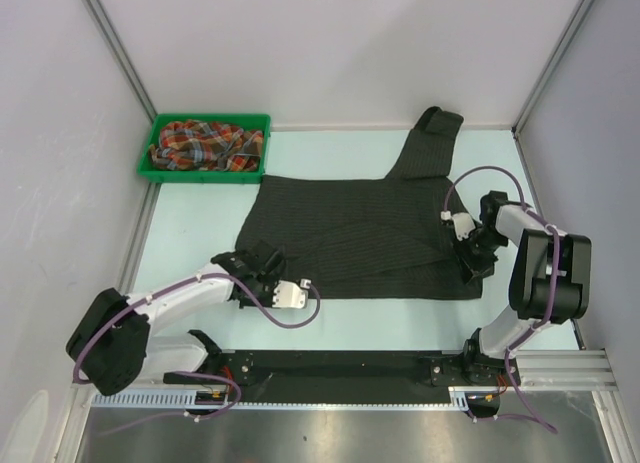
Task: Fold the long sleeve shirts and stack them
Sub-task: Fold the shirt
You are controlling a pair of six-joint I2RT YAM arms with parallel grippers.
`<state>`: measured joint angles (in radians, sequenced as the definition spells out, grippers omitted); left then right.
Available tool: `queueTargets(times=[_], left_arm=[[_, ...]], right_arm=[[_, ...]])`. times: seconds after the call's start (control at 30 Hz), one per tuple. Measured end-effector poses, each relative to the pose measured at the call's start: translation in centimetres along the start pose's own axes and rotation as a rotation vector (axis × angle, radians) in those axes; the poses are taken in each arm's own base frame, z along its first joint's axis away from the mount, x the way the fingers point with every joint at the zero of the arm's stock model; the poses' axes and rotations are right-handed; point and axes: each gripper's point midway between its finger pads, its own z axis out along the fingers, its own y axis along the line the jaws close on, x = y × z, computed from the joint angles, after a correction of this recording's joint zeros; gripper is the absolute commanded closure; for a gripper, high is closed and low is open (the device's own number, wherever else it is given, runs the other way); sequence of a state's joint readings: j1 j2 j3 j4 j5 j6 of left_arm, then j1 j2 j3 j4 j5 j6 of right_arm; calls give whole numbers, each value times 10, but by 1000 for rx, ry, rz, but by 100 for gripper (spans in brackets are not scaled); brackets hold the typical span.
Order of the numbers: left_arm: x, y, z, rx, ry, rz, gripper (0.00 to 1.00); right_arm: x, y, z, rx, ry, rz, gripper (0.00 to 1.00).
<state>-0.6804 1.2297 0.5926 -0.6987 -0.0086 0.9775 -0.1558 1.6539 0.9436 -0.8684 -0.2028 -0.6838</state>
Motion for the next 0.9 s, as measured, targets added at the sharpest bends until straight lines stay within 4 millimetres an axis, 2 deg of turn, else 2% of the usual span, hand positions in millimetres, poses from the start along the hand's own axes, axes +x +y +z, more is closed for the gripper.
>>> queueTargets(times=[0.27, 0.37, 0.4, 0.47, 0.5, 0.63, 0.7, 0.8, 0.9], left_arm=[[-9, -22, -13, 59, -60, 37, 100], [-12, -28, -15, 78, -76, 41, 89], [-12, -29, -15, 83, -79, 43, 79], [-11, -33, -15, 101, -78, 41, 69], [-11, -36, -15, 111, -77, 36, 59], [-10, -40, -17, 132, -75, 22, 45], [-10, -40, -18, 131, -77, 15, 41], [-12, -38, -22, 116, -87, 7, 39], [-14, -36, -26, 97, -101, 0, 37]], right_arm=[[19, -4, -3, 66, -33, -86, 81], [27, -4, -4, 85, -35, -120, 81], [28, -3, -4, 87, -35, -128, 81], [31, -3, -5, 81, -27, -143, 78], [32, -2, -6, 76, -22, -146, 77], [44, 6, -15, 26, 20, -125, 66], [35, 3, -30, 16, -1, -109, 65], [9, -13, -58, 33, -95, -80, 65], [-4, -27, -73, 20, -169, -26, 64]])
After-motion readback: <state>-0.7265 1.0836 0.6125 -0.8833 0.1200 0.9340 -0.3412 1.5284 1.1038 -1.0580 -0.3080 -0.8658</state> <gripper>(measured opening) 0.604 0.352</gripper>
